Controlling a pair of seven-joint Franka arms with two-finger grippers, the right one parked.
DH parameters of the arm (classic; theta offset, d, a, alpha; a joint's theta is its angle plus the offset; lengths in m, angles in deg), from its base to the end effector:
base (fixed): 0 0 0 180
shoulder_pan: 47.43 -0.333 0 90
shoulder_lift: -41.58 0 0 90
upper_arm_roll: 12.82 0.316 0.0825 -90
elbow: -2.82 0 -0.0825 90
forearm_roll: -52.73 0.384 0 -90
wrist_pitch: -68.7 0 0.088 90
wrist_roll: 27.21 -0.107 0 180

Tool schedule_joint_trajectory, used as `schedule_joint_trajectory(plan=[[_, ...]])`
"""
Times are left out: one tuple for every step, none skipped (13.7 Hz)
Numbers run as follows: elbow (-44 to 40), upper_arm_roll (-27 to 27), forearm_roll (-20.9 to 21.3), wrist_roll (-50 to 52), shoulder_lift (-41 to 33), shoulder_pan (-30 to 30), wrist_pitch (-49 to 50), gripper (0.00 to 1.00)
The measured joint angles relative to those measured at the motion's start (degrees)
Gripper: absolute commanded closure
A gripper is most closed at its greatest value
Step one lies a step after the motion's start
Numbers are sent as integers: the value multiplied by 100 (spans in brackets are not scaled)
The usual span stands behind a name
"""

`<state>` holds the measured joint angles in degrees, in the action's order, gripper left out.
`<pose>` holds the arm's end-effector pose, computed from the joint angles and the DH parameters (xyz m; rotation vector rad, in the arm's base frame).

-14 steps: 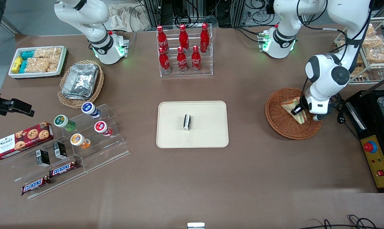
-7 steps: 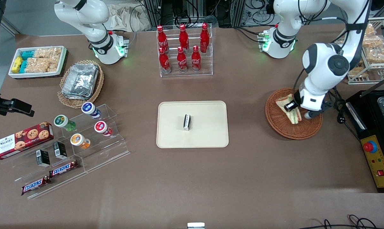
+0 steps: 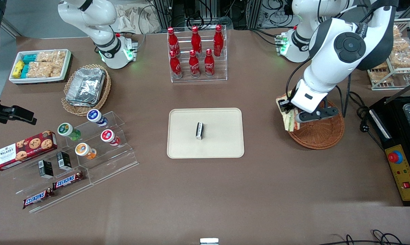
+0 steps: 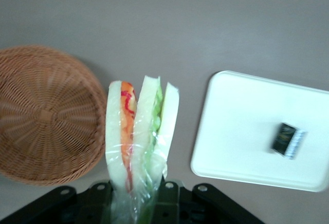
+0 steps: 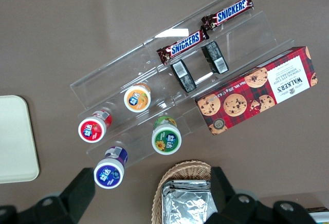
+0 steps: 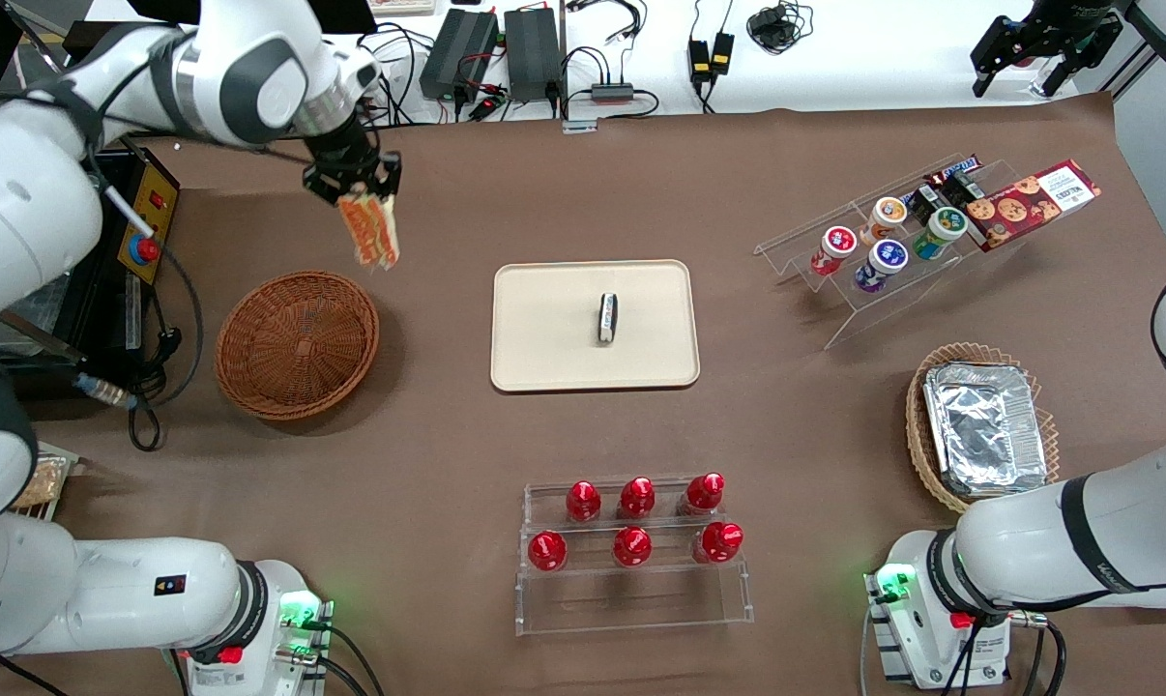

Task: Place sandwich from basket to tray
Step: 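Carry the sandwich over the white tray with the left gripper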

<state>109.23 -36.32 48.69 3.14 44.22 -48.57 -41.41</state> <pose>0.5323 -0.2209 0.4946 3.0454 0.2496 -0.0273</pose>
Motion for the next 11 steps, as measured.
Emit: schedule_joint_trajectory(plan=[[-234,-111,131,-75,284,0,-18,100],[-363,-260,342,-112,568,14,-99,100],[-420,-392,518,-112,850,86,-254,100],[-438,-467,612,-110,1113,234,-463,100],[-441,-497,657,-96,1362,426,-716,100],[-445,-507,705,-80,1578,594,-942,100],[-449,-512,792,-63,1764,727,-1111,100],[-451,-513,926,29,1939,842,-1252,100],[-448,-512,1113,219,2121,939,-1419,100],[-440,-512,1366,448,2319,1019,-1623,100],[-418,-512,1629,701,2522,1083,-1844,100]])
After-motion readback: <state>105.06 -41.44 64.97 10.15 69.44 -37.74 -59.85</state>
